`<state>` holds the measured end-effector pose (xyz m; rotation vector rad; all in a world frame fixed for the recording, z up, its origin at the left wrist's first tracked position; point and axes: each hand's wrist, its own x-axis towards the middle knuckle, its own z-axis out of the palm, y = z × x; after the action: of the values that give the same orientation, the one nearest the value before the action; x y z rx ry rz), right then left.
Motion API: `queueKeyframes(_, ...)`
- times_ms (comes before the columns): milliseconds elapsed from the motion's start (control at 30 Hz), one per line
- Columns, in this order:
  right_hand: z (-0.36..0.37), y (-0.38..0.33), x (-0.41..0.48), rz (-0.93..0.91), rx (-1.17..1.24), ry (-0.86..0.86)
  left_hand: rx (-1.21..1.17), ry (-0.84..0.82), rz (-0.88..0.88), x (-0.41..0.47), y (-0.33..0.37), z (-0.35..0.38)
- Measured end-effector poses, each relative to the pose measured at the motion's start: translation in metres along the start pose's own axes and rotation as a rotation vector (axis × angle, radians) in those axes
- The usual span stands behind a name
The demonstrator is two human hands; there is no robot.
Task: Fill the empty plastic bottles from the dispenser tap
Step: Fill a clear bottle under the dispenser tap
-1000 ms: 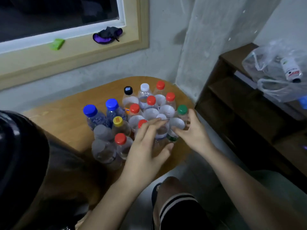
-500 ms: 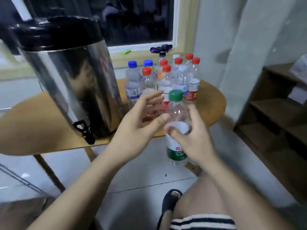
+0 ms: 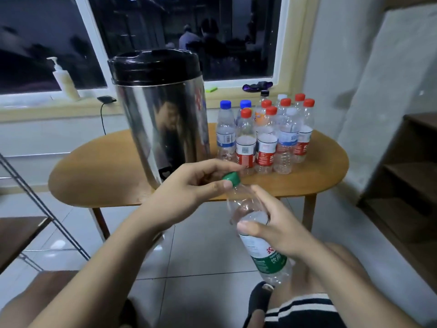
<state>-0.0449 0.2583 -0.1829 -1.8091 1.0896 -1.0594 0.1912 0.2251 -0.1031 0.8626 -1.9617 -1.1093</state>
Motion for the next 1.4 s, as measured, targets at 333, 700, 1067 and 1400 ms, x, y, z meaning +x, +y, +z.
queueKeyframes(333, 0.062, 0.002, 0.05, -0.018, -0.097, -0.077, 0.069, 0.116, -0.042, -0.024, -0.042, -0.063)
queueKeyframes(700, 0.104, 0.046, 0.106, 0.052, -0.261, -0.219, 0.742, 0.303, 0.0, -0.018, -0.106, -0.102)
queueKeyframes(1067, 0.109, 0.064, 0.107, 0.116, -0.339, -0.391, 0.41, 0.096, -0.12, -0.049, -0.125, -0.126)
queueKeyframes(1400, 0.146, 0.076, 0.097, 0.179, -0.237, -0.348, 0.459, 0.039, -0.19, -0.059, -0.152, -0.125)
